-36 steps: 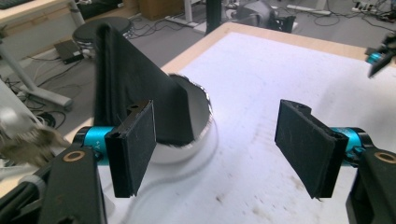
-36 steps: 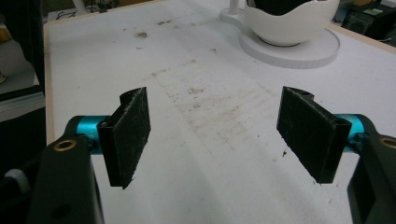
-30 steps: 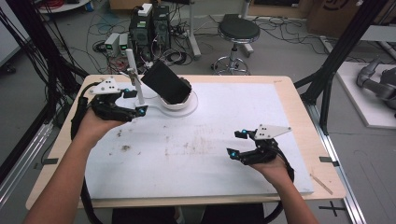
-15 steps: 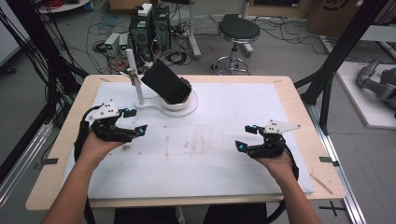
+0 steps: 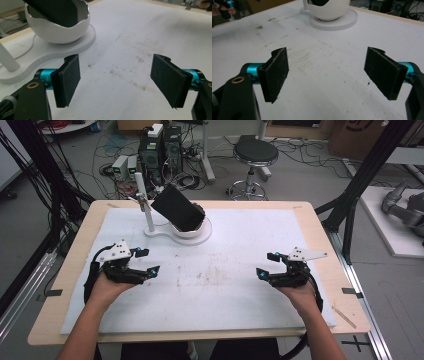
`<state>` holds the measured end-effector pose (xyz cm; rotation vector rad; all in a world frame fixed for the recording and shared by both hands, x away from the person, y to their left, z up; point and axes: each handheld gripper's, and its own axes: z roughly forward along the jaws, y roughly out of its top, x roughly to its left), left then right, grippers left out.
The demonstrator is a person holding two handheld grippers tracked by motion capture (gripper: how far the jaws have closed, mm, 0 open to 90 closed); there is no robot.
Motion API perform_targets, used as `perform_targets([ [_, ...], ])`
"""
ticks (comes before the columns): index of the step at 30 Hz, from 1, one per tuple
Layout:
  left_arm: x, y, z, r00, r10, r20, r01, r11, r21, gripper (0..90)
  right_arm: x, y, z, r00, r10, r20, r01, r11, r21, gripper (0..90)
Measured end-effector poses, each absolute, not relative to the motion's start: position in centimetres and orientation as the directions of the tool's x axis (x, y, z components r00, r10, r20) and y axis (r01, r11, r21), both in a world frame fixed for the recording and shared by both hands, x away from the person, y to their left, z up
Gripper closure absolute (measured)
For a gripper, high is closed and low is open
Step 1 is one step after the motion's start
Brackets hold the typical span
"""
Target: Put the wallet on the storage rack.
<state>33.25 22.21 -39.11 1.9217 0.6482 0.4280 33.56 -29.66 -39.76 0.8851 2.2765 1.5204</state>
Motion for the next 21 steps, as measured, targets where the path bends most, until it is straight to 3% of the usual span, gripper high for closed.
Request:
perform_targets([
  [21,33.3,23.4,-39.6,0.78,0.626,-0.004,0.277,-0.339,0.899,24.0,33.7,-29.5,-40.0,-0.783,0.611,0.119,0.346,0.268,0.899,20.2],
])
